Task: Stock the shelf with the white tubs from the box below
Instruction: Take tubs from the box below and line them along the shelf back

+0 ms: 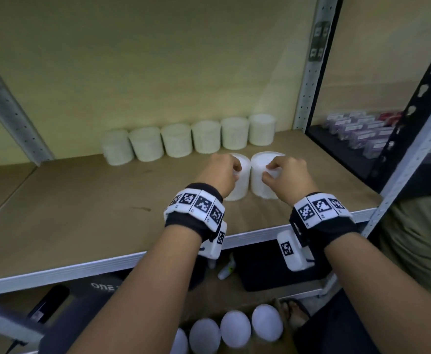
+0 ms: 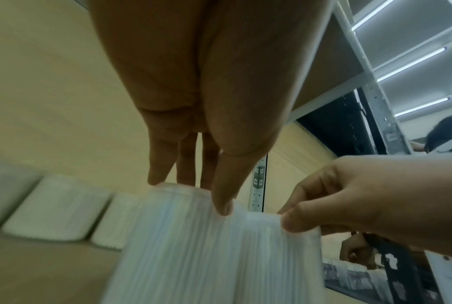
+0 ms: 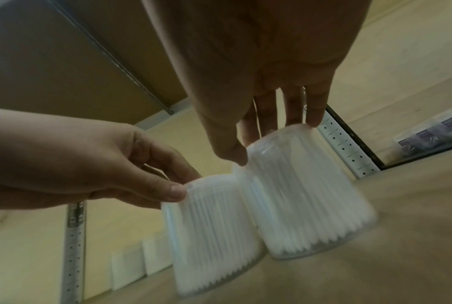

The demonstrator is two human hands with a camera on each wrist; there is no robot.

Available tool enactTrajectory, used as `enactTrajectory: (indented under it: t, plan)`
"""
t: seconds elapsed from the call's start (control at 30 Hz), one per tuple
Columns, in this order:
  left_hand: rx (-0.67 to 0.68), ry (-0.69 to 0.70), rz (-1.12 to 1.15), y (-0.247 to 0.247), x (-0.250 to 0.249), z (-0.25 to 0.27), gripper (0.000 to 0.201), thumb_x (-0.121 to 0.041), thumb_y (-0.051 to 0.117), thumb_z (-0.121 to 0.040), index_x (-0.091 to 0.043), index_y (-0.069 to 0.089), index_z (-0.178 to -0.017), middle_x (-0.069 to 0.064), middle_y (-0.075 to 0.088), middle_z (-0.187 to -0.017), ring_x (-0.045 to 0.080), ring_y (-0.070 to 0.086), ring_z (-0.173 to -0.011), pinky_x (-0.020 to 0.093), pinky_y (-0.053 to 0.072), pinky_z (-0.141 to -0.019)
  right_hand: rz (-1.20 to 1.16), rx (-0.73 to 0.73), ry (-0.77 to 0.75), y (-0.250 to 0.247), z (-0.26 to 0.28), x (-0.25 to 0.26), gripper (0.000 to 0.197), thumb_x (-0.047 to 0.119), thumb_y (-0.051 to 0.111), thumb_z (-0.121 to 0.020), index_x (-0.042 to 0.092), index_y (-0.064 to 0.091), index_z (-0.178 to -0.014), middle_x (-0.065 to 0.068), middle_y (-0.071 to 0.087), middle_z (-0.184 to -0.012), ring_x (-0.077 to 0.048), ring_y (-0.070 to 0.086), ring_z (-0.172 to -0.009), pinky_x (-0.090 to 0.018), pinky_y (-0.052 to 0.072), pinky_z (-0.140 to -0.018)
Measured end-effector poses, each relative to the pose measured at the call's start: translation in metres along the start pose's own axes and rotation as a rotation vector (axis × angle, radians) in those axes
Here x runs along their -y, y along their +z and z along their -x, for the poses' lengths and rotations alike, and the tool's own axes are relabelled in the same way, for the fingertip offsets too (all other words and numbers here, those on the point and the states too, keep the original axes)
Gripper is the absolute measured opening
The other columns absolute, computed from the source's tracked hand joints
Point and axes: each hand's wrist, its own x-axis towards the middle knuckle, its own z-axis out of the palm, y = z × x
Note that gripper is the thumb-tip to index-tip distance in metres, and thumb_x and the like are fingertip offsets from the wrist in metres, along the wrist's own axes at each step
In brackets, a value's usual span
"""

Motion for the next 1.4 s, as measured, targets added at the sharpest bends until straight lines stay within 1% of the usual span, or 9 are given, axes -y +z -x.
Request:
enactTrajectory:
  t: [0.17, 0.3, 0.53, 0.73, 0.87, 1.0, 1.1, 1.2, 1.4]
  plan:
    - [0.025, 0.041, -0.037, 0.007, -0.007, -0.046, 0.028, -0.013, 0.062, -0.089, -0.015, 0.066, -0.117, 0.007, 0.062, -0.125, 0.023, 0.060, -0.113, 0.030, 0.047, -0.095, 0.101, 0.019, -0.004, -0.008, -0.039, -0.009, 0.028, 0.023, 0.060, -0.087, 0.008, 0.070, -0.108, -0.015, 0.066, -0.115, -0.033, 0.059, -0.108, -0.042, 0.050, -0.093]
    - [0.041, 0.044, -0.020, 0.013, -0.006, -0.081, 0.028, -0.015, 0.064, -0.088, -0.015, 0.067, -0.115, 0.007, 0.063, -0.125, 0.022, 0.060, -0.114, 0.030, 0.046, -0.100, 0.099, 0.042, 0.003, -0.007, -0.073, -0.021, 0.029, 0.025, 0.060, -0.087, 0.013, 0.069, -0.112, -0.010, 0.066, -0.118, -0.030, 0.058, -0.111, -0.039, 0.049, -0.096]
    - [0.038, 0.041, -0.002, 0.024, -0.001, -0.124, 0.028, -0.013, 0.063, -0.088, -0.012, 0.066, -0.116, 0.008, 0.065, -0.122, 0.022, 0.062, -0.110, 0.027, 0.046, -0.094, 0.105, 0.030, -0.039, 0.000, -0.120, -0.030, 0.026, 0.027, 0.064, -0.085, 0.015, 0.070, -0.107, -0.008, 0.068, -0.114, -0.030, 0.062, -0.106, -0.039, 0.051, -0.093]
    - [0.024, 0.037, -0.039, 0.030, 0.001, -0.143, 0.027, -0.013, 0.064, -0.087, -0.014, 0.067, -0.113, 0.008, 0.066, -0.118, 0.023, 0.062, -0.108, 0.030, 0.049, -0.095, 0.163, 0.062, -0.075, -0.002, -0.140, -0.031, 0.029, 0.027, 0.059, -0.090, 0.013, 0.066, -0.115, -0.009, 0.065, -0.119, -0.027, 0.061, -0.108, -0.032, 0.049, -0.093]
    - [0.020, 0.044, -0.066, 0.032, 0.001, -0.145, 0.027, -0.013, 0.064, -0.086, -0.015, 0.067, -0.113, 0.008, 0.065, -0.117, 0.025, 0.062, -0.107, 0.031, 0.048, -0.093, 0.203, 0.060, -0.100, -0.002, -0.142, -0.028, 0.031, 0.024, 0.053, -0.094, 0.010, 0.062, -0.120, -0.014, 0.064, -0.118, -0.031, 0.060, -0.107, -0.031, 0.048, -0.089]
    - [0.026, 0.053, -0.044, 0.029, 0.003, -0.142, 0.031, -0.013, 0.062, -0.087, -0.014, 0.064, -0.118, 0.007, 0.063, -0.125, 0.023, 0.059, -0.115, 0.031, 0.046, -0.099, 0.268, 0.104, -0.116, -0.004, -0.142, -0.022, 0.033, 0.025, 0.051, -0.092, 0.010, 0.060, -0.120, -0.012, 0.067, -0.114, -0.031, 0.061, -0.105, -0.032, 0.050, -0.088]
    - [0.090, 0.046, 0.000, 0.023, 0.002, -0.135, 0.043, -0.016, 0.063, -0.087, -0.013, 0.056, -0.129, 0.007, 0.056, -0.135, 0.022, 0.053, -0.123, 0.030, 0.042, -0.101, 0.291, 0.144, -0.108, -0.010, -0.132, -0.019, 0.046, 0.032, 0.054, -0.091, 0.013, 0.053, -0.132, -0.011, 0.061, -0.124, -0.030, 0.055, -0.116, -0.032, 0.045, -0.097]
    - [0.076, 0.042, 0.057, 0.019, -0.001, -0.118, 0.052, -0.022, 0.063, -0.086, -0.013, 0.048, -0.135, 0.008, 0.048, -0.138, 0.023, 0.045, -0.128, 0.032, 0.039, -0.105, 0.234, 0.120, -0.113, -0.011, -0.114, -0.019, 0.049, 0.026, 0.058, -0.089, 0.012, 0.050, -0.136, -0.013, 0.054, -0.135, -0.029, 0.049, -0.125, -0.032, 0.040, -0.101]
    - [0.035, 0.034, 0.074, 0.016, -0.016, -0.064, 0.050, -0.027, 0.062, -0.086, -0.012, 0.049, -0.133, 0.008, 0.051, -0.134, 0.022, 0.051, -0.123, 0.030, 0.041, -0.099, 0.115, 0.129, -0.092, -0.018, -0.057, -0.023, 0.042, 0.021, 0.058, -0.088, 0.013, 0.055, -0.129, -0.013, 0.058, -0.128, -0.028, 0.056, -0.115, -0.031, 0.046, -0.091]
